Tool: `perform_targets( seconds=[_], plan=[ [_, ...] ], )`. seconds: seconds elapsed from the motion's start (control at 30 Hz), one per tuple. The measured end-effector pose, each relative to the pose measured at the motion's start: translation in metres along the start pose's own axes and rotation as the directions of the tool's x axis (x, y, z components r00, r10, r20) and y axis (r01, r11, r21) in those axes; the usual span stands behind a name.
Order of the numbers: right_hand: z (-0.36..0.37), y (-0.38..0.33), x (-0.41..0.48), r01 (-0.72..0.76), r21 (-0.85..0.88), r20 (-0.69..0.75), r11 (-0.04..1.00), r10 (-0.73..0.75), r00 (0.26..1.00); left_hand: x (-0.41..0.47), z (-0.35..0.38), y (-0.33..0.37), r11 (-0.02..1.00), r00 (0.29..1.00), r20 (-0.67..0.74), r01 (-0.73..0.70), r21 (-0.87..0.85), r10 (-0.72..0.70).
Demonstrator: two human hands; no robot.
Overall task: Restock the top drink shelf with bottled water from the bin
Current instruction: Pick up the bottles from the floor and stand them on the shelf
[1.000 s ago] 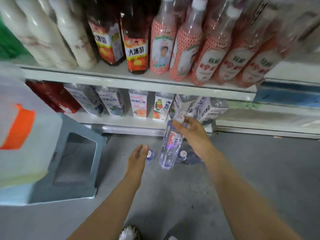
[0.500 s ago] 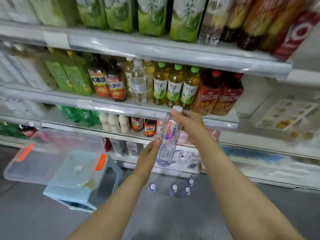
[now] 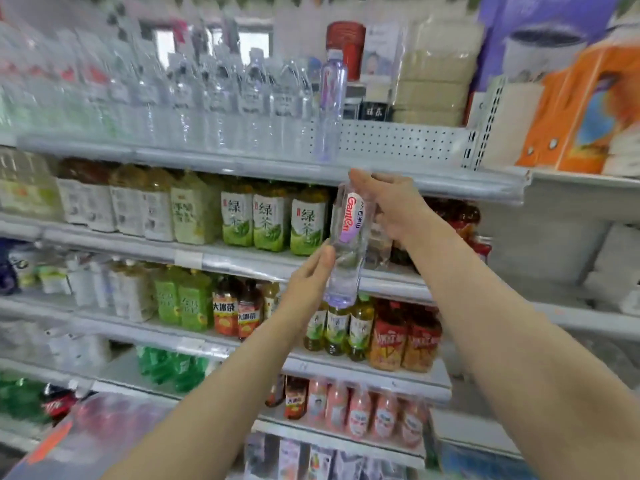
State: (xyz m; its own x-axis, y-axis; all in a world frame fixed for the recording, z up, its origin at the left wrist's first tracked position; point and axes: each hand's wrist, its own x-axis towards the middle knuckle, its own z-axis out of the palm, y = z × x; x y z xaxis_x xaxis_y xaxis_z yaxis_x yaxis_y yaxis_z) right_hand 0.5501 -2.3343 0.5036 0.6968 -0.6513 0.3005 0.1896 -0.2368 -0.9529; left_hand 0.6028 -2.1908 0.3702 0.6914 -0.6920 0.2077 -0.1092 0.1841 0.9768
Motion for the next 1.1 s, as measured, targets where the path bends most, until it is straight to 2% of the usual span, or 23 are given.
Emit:
perform_targets(
  seconds=[0.17, 0.27, 0.43, 0.67, 0.83, 1.1],
  plan=[
    [0.0, -0.082, 0.042, 0.145, 0.013, 0.047, 0.989, -0.146, 0.988, 0.037, 0.0, 0.075, 0.989, 0.988, 0.035, -0.15, 0.015, 0.149],
    [0.004, -0.122, 0.073, 0.23, 0.011, 0.025, 0.973, -0.23, 0.973, 0.067, -0.004, 0.112, 0.976, 0.976, 0.055, -0.213, 0.042, 0.211],
    [0.012, -0.166, 0.126, 0.335, -0.018, -0.011, 0.942, -0.335, 0.942, 0.124, -0.021, 0.15, 0.92, 0.914, 0.147, -0.388, 0.054, 0.377],
    [0.032, -0.176, 0.192, 0.338, -0.038, -0.082, 0.941, -0.34, 0.937, 0.199, -0.043, 0.164, 0.892, 0.878, 0.214, -0.448, 0.052, 0.429],
    [0.045, -0.157, 0.227, 0.292, -0.095, -0.078, 0.952, -0.299, 0.951, 0.235, -0.054, 0.151, 0.916, 0.898, 0.221, -0.399, 0.041, 0.381],
    [0.053, -0.151, 0.257, 0.234, -0.055, -0.061, 0.971, -0.238, 0.969, 0.259, -0.063, 0.146, 0.914, 0.893, 0.238, -0.403, 0.049, 0.381]
  ],
)
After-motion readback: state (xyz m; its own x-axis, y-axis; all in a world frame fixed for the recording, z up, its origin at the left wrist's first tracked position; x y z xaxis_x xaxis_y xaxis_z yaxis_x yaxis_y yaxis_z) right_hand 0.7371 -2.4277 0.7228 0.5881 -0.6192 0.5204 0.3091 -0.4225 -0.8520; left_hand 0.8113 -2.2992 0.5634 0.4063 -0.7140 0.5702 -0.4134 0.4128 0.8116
